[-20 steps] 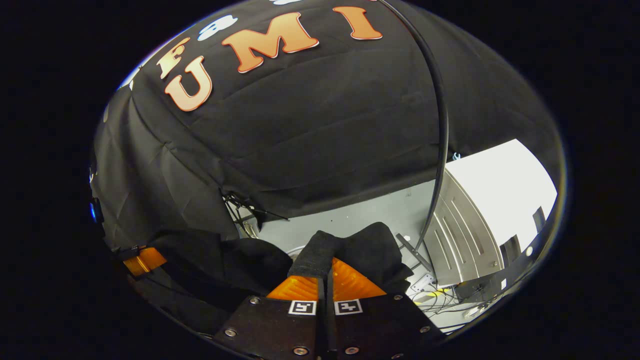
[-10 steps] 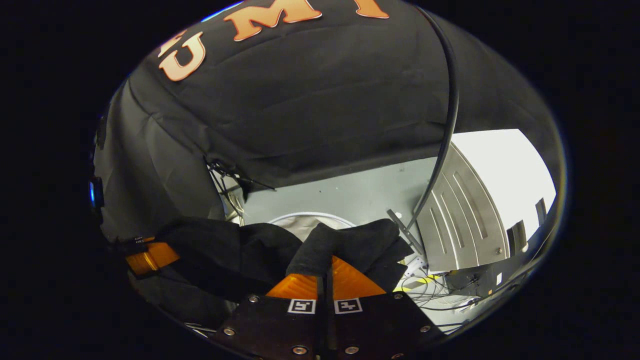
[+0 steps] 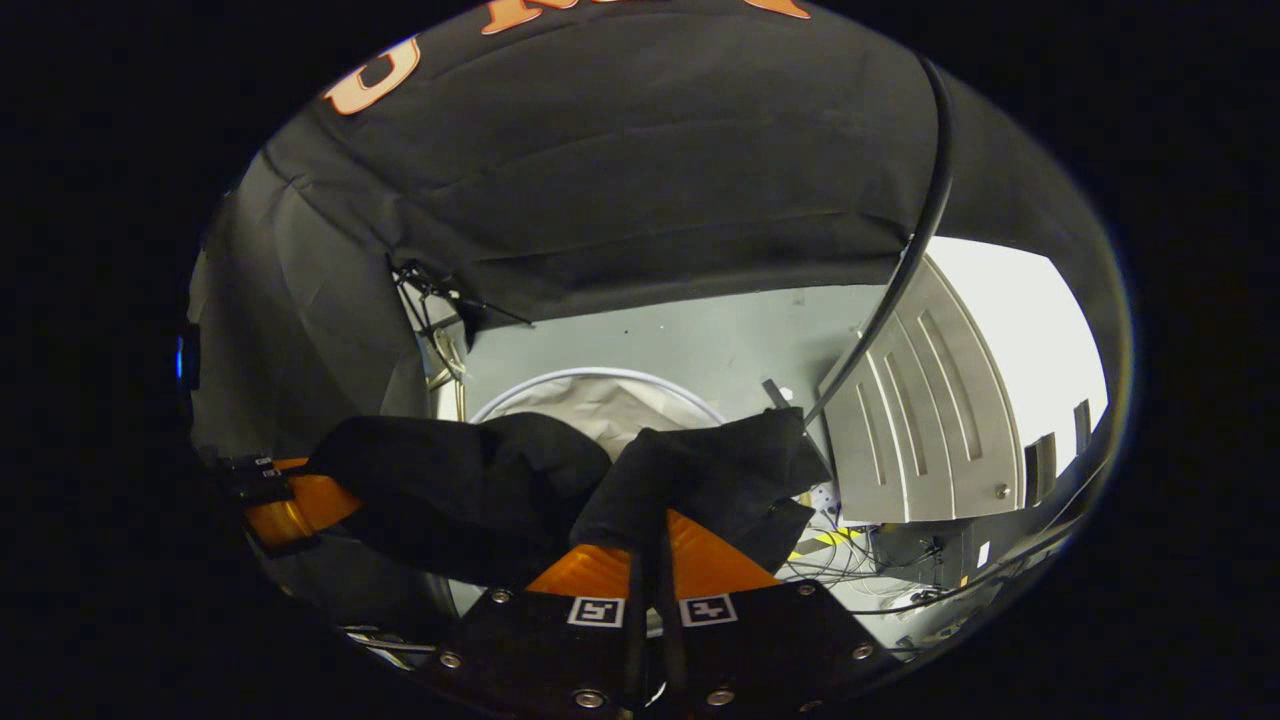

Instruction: Grasp the clothes on the hanger with both hands and then place them into the laundry hamper below.

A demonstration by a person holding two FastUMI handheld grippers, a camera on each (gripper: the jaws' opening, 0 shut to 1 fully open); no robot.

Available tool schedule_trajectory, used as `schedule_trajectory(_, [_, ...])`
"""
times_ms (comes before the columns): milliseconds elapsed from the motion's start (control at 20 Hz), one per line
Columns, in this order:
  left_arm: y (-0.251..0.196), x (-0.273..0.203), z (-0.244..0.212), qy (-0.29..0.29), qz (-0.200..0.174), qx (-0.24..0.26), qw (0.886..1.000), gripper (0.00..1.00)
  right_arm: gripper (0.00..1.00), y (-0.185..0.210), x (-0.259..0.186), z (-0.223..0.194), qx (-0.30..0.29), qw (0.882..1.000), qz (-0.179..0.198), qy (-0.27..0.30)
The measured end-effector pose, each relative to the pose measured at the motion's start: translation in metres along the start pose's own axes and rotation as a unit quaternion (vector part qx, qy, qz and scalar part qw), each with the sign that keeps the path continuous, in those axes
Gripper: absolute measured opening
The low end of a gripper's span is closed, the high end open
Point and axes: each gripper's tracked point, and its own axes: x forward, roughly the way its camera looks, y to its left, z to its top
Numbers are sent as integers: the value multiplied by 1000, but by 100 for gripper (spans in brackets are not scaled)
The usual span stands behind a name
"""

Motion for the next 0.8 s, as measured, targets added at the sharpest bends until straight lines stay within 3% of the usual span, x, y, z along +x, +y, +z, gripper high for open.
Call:
schedule_trajectory(300, [2,-8,1,-3,-2,-3,1000,33,16,-8,-14,4,5,1000,-13,-16])
schedule_trajectory(450, [1,-19,5,-10,-6,-15,1000,59,51,-9,-33,16,16,999,-2,-31])
schedule_trajectory(550, [1,-28,4,-14,-6,-22,1000,71,77,-19,-43,23,14,999,-4,-42])
schedule_trajectory(600, [1,-33,5,-18,-2,-25,1000,76,83,-23,-49,27,13,999,-3,-47])
schedule_trajectory(650, [0,-39,7,-23,0,-27,999,84,95,-25,-57,28,15,999,0,-53])
schedule_trajectory(750, [-2,-58,10,-41,15,-29,999,98,95,-32,-76,37,19,997,13,-67])
schedule_trajectory(800, [-1,-67,11,-52,30,-30,998,98,95,-39,-86,43,20,997,17,-74])
